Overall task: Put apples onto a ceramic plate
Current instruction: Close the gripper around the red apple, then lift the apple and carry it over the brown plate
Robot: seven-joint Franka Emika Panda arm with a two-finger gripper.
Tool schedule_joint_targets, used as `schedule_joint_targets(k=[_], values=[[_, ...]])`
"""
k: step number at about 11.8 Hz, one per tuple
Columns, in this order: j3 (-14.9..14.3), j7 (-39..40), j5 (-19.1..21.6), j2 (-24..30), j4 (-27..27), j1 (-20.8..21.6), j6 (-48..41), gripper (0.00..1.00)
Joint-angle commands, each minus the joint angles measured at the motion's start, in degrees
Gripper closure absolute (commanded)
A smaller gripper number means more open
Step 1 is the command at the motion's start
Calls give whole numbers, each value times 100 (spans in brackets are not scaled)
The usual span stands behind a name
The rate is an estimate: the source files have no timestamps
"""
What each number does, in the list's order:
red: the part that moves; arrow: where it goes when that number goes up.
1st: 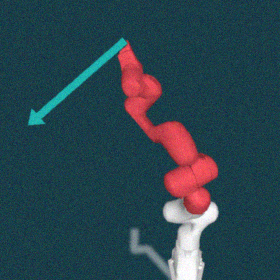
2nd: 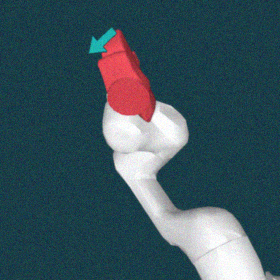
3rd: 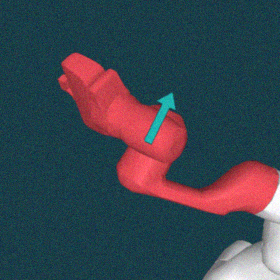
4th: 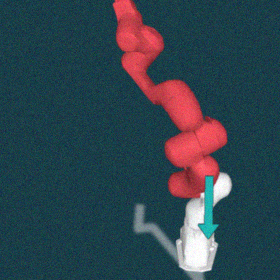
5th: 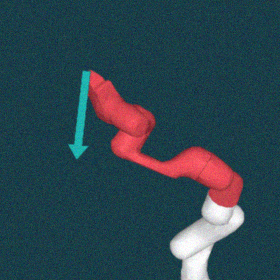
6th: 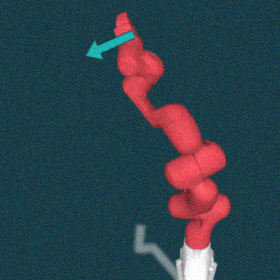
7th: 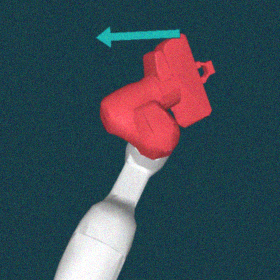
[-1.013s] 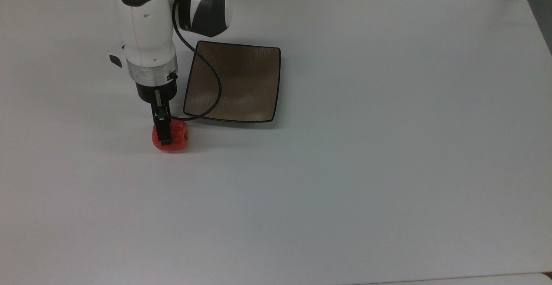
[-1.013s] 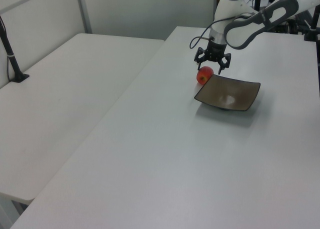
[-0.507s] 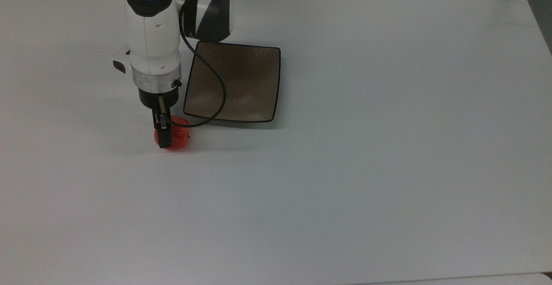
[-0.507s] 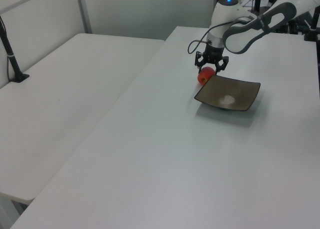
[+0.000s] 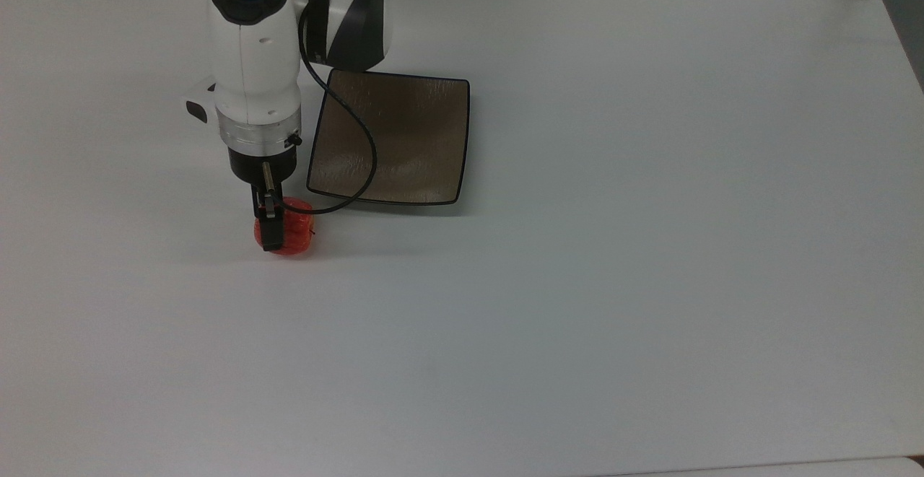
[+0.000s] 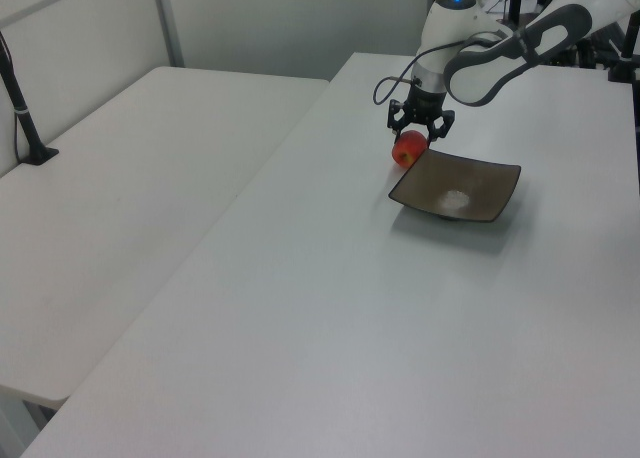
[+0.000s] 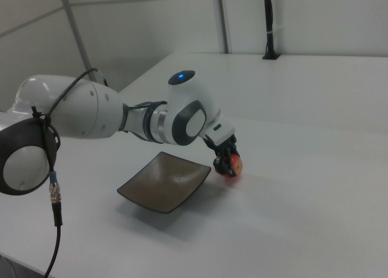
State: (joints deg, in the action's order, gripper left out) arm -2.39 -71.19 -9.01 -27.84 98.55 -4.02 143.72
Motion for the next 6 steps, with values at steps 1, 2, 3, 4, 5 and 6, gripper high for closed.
schedule_joint_targets(k=[1, 2, 3, 4, 5, 6], values=[[2, -158, -101, -55, -108, -11, 148, 33], [2, -149, -84, -20, -204, -55, 139, 33], [36, -132, -84, 102, -196, -142, 113, 33], [98, -105, -84, 234, -161, -212, 95, 33], [133, -79, -92, 383, -109, -265, 69, 33], [168, 8, -84, 611, 92, -275, 69, 33]])
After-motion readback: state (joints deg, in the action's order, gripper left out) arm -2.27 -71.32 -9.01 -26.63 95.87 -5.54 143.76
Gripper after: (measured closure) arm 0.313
